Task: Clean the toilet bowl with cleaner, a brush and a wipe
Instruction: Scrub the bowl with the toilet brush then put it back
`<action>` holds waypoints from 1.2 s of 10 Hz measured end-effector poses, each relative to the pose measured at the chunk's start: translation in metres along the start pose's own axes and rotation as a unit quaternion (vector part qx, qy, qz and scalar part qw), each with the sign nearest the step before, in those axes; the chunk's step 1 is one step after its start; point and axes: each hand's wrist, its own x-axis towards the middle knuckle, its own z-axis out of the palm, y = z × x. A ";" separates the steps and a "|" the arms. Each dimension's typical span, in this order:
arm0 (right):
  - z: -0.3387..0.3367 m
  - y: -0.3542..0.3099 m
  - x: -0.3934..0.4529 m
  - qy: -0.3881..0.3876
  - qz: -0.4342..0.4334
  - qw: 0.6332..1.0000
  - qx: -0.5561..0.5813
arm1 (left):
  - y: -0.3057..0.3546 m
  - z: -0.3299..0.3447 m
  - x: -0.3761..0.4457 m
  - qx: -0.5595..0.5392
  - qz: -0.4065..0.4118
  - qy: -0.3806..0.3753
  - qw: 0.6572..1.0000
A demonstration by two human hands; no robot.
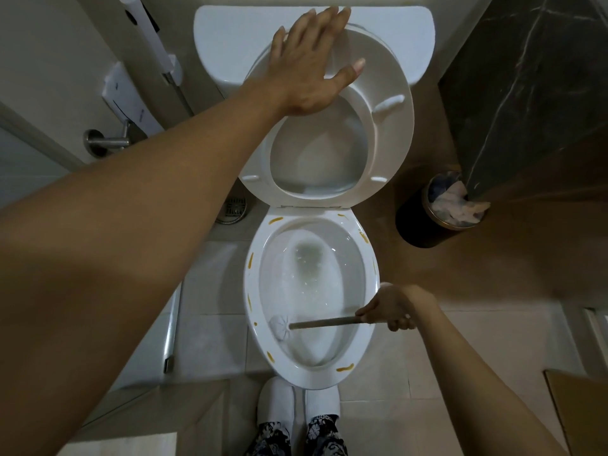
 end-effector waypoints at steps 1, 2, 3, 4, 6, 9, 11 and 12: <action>0.005 -0.002 0.000 0.010 -0.006 1.000 0.025 | -0.001 0.000 0.001 -0.001 -0.001 0.000 1.000; 0.002 0.002 -0.003 -0.014 0.027 1.000 0.003 | 0.000 0.000 0.000 -0.001 -0.001 -0.001 1.000; -0.010 0.008 -0.004 -0.018 0.070 0.996 -0.053 | 0.002 -0.001 -0.001 0.000 -0.001 -0.001 1.000; -0.014 0.005 0.000 -0.001 0.062 0.998 -0.029 | 0.002 -0.002 -0.001 0.001 -0.002 0.000 1.000; -0.033 -0.002 -0.011 -0.059 0.102 0.990 -0.080 | 0.003 -0.002 -0.001 -0.001 -0.001 0.002 1.000; -0.050 -0.007 -0.025 -0.015 0.096 0.980 -0.171 | 0.003 -0.004 -0.002 -0.007 0.001 0.000 1.000; -0.045 0.017 -0.006 0.120 0.062 0.990 -0.051 | 0.001 -0.002 -0.002 -0.008 0.003 0.000 1.000; -0.027 0.024 0.010 0.251 0.050 0.966 -0.044 | 0.001 -0.002 -0.002 -0.017 0.002 -0.001 1.000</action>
